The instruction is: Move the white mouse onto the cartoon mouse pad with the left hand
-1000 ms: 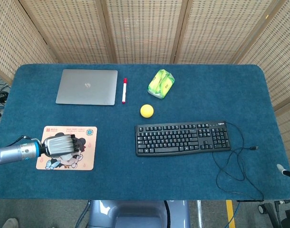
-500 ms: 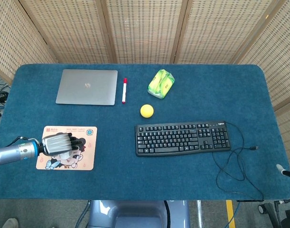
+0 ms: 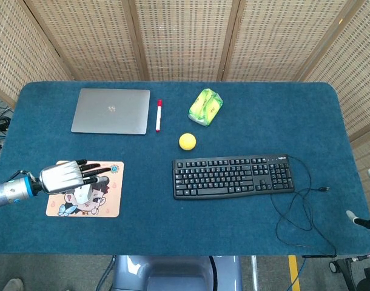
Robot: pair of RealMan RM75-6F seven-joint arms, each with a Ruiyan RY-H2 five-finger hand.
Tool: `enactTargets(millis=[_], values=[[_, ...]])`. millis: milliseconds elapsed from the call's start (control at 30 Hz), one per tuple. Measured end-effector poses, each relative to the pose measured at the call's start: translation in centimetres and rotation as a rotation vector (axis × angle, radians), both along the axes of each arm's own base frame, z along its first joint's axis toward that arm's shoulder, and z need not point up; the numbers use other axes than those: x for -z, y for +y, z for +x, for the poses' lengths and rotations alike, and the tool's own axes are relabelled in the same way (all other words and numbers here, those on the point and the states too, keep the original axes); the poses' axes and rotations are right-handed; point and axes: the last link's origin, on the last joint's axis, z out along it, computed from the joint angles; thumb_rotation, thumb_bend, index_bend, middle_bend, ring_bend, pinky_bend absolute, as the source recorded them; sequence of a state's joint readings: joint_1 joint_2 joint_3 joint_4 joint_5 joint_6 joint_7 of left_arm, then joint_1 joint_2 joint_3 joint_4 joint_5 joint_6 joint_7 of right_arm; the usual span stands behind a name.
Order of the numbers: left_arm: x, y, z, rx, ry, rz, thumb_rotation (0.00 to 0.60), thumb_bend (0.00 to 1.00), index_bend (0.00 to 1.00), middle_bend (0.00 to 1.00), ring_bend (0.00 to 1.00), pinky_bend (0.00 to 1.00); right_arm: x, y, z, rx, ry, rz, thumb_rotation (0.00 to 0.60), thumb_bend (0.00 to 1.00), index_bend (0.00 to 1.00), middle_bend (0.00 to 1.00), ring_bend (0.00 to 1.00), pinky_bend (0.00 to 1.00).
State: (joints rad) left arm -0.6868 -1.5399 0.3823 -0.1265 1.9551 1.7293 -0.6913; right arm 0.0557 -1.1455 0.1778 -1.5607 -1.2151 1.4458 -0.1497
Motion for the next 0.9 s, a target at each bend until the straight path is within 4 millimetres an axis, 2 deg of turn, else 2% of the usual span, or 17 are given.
enactTargets(millis=[100, 167, 300, 433, 533, 700, 900], values=[[-2.3, 0.3, 0.6, -0.045, -0.175, 0.090, 0.600, 0.00, 0.00, 0.00, 0.00, 0.11, 0.2, 0.1, 0.4, -0.018, -0.007, 0.012, 0.600, 0.05, 0.04, 0.00, 0.00, 0.00], [-3.4, 0.5, 0.1, -0.110, -0.229, 0.135, 0.600, 0.00, 0.00, 0.00, 0.00, 0.06, 0.4, 0.2, 0.7, -0.031, -0.013, 0.022, 0.600, 0.05, 0.04, 0.00, 0.00, 0.00], [-4.2, 0.3, -1.4, -0.282, -0.297, 0.180, 0.600, 0.00, 0.00, 0.00, 0.00, 0.01, 0.7, 0.4, 1.3, -0.061, -0.020, 0.043, 0.600, 0.05, 0.04, 0.00, 0.00, 0.00], [-3.9, -1.5, -1.8, -0.453, -0.398, 0.201, 0.600, 0.00, 0.00, 0.00, 0.00, 0.00, 1.0, 0.6, 2.0, -0.090, -0.024, 0.060, 0.600, 0.05, 0.04, 0.00, 0.00, 0.00], [-3.1, -3.7, -1.4, -0.608, -0.476, 0.216, 0.600, 0.00, 0.00, 0.00, 0.00, 0.00, 1.2, 0.9, 2.5, -0.113, -0.027, 0.071, 0.600, 0.05, 0.04, 0.00, 0.00, 0.00], [-2.4, -8.5, -0.2, -0.893, -0.576, 0.262, 0.600, 0.00, 0.00, 0.00, 0.00, 0.00, 1.2, 1.4, 3.3, -0.153, -0.022, 0.072, 0.600, 0.05, 0.04, 0.00, 0.00, 0.00], [-2.5, -14.6, -0.5, -1.087, -0.545, 0.394, 0.600, 0.00, 0.00, 0.00, 0.00, 0.00, 1.0, 2.1, 3.8, -0.183, -0.028, 0.074, 0.600, 0.05, 0.04, 0.00, 0.00, 0.00]])
